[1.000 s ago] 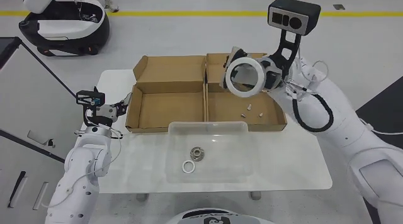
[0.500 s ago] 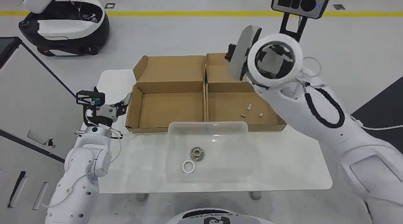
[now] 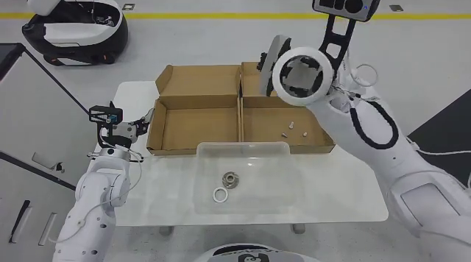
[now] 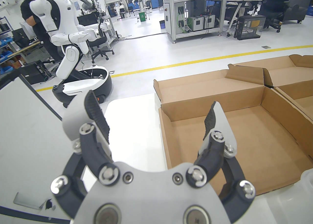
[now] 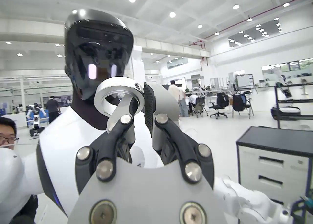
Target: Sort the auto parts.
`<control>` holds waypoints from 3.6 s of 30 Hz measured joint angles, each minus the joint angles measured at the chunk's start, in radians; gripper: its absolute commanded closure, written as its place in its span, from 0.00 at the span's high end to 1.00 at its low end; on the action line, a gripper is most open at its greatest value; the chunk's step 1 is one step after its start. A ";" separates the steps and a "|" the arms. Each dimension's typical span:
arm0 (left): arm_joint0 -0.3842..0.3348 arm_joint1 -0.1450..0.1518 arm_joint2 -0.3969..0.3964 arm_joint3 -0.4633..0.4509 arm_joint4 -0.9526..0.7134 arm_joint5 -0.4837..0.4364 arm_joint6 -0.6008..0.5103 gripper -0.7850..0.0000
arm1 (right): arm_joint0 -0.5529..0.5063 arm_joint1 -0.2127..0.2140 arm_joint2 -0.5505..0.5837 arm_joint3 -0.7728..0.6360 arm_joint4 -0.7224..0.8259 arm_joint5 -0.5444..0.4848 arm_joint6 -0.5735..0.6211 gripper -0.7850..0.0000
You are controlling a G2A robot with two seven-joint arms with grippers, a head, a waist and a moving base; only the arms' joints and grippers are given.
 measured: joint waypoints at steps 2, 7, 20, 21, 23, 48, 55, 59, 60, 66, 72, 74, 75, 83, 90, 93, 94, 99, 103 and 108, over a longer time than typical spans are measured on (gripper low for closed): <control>0.000 0.000 0.000 0.000 0.000 0.000 0.000 1.00 | 0.003 0.001 0.010 0.032 -0.065 0.016 0.016 0.00; 0.000 0.000 0.000 0.000 0.000 0.000 0.000 1.00 | 0.007 0.002 0.027 0.071 -0.170 0.046 0.045 0.00; 0.000 0.000 0.000 0.000 0.000 0.000 0.000 1.00 | -0.029 -0.036 0.017 0.031 0.116 0.033 0.033 0.00; 0.000 0.000 0.000 0.000 0.000 0.000 0.000 1.00 | -0.032 -0.038 0.021 0.030 0.139 0.037 0.037 0.00; 0.000 0.000 0.000 0.000 0.000 0.000 0.000 1.00 | -0.040 -0.044 0.035 0.034 0.165 0.048 0.048 0.00; 0.000 0.000 0.000 0.000 0.000 0.000 0.000 1.00 | -0.080 -0.082 0.101 0.071 0.013 0.076 0.076 0.00; 0.000 0.000 0.000 0.000 0.000 0.000 0.000 1.00 | -0.094 -0.099 0.116 0.043 0.112 0.102 0.102 0.00; 0.000 0.000 0.000 0.000 0.000 0.000 0.000 1.00 | -0.095 -0.103 0.119 0.035 0.119 0.110 0.110 0.00; 0.000 0.000 0.000 0.000 0.000 0.000 0.000 1.00 | -0.095 -0.103 0.119 0.036 0.119 0.110 0.110 0.00; 0.000 0.000 0.000 0.000 0.000 0.000 0.000 1.00 | -0.095 -0.103 0.119 0.036 0.118 0.109 0.109 0.00; 0.000 0.000 0.000 0.000 0.000 0.000 0.000 1.00 | -0.095 -0.103 0.119 0.036 0.118 0.109 0.109 0.00; 0.000 0.000 0.000 0.000 0.000 0.000 0.000 1.00 | -0.107 -0.100 0.126 0.040 0.098 0.127 0.097 0.00; 0.000 0.000 0.000 0.000 0.000 0.000 0.000 1.00 | -0.118 -0.097 0.137 0.042 0.070 0.147 0.089 0.00; 0.000 0.000 0.000 0.000 0.000 0.000 0.000 1.00 | -0.223 -0.040 0.329 0.039 -0.223 0.427 0.126 0.00; 0.000 0.000 0.000 0.000 0.000 0.000 0.000 1.00 | -0.154 -0.009 0.383 0.067 -0.564 0.662 0.205 0.00; 0.000 0.000 0.000 0.000 0.000 0.000 0.000 1.00 | -0.071 -0.013 0.325 0.113 -0.684 0.703 0.239 0.00; 0.000 0.000 0.000 0.000 0.000 0.000 0.000 1.00 | -0.040 -0.015 0.301 0.129 -0.733 0.711 0.252 0.00; 0.000 0.000 0.000 0.000 0.000 0.000 0.000 1.00 | 0.133 -0.043 0.149 0.253 -0.954 0.739 0.279 0.00; 0.000 0.000 0.000 0.000 0.000 0.000 0.000 1.00 | 0.240 -0.075 0.025 0.367 -1.054 0.741 0.289 0.00; 0.000 0.000 0.000 0.000 0.000 0.000 0.000 1.00 | 0.305 -0.111 -0.080 0.469 -1.102 0.747 0.289 0.00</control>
